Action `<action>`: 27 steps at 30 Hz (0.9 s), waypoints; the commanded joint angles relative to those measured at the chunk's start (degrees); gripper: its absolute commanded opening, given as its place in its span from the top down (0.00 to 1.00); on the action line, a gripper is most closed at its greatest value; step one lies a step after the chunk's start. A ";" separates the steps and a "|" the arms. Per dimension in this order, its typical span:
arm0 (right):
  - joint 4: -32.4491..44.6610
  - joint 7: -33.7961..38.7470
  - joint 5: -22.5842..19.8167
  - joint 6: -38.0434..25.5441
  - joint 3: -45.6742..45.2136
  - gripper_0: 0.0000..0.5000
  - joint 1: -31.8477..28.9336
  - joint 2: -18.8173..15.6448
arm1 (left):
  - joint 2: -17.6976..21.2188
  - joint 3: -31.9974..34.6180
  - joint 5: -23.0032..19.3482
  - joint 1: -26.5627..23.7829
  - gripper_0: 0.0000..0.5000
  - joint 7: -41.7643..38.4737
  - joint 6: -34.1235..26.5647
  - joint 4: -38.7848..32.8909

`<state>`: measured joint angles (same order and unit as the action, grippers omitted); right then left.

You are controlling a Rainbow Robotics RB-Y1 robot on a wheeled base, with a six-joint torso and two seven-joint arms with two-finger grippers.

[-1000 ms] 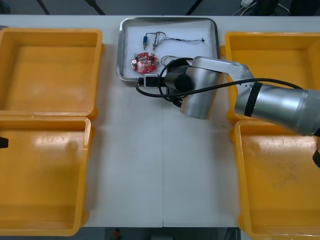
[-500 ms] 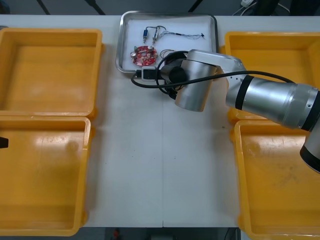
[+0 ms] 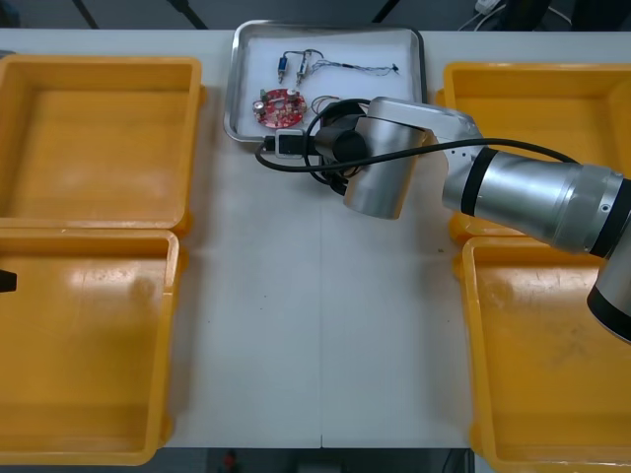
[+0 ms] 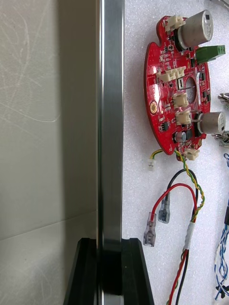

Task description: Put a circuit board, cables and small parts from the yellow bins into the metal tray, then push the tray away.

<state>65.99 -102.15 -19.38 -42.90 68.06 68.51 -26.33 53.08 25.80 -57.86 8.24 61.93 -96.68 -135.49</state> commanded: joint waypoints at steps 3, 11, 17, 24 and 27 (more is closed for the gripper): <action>-0.16 -2.70 0.13 0.19 0.50 0.54 1.54 1.81 | 2.12 1.01 -0.15 1.61 0.00 3.46 -0.09 -1.53; 0.72 -2.88 0.13 -2.10 -1.88 0.00 1.54 1.81 | 2.12 1.01 -0.15 1.61 0.00 3.46 -0.09 -1.53; 3.88 -3.85 0.92 -7.11 -5.22 0.00 1.72 1.54 | 2.12 1.01 -0.15 1.61 0.00 3.46 -0.09 -1.53; 13.38 -6.13 0.49 -20.29 -12.07 0.00 1.81 0.05 | 2.12 1.01 -0.15 1.61 0.00 3.46 -0.09 -1.53; 16.98 -6.83 -1.80 -25.74 -14.97 0.00 1.72 -0.92 | 2.12 1.01 -0.15 1.61 0.00 3.46 -0.09 -1.53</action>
<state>77.92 -106.62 -19.10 -64.56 57.64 68.69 -25.59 53.08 25.80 -57.86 8.24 61.93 -96.69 -135.51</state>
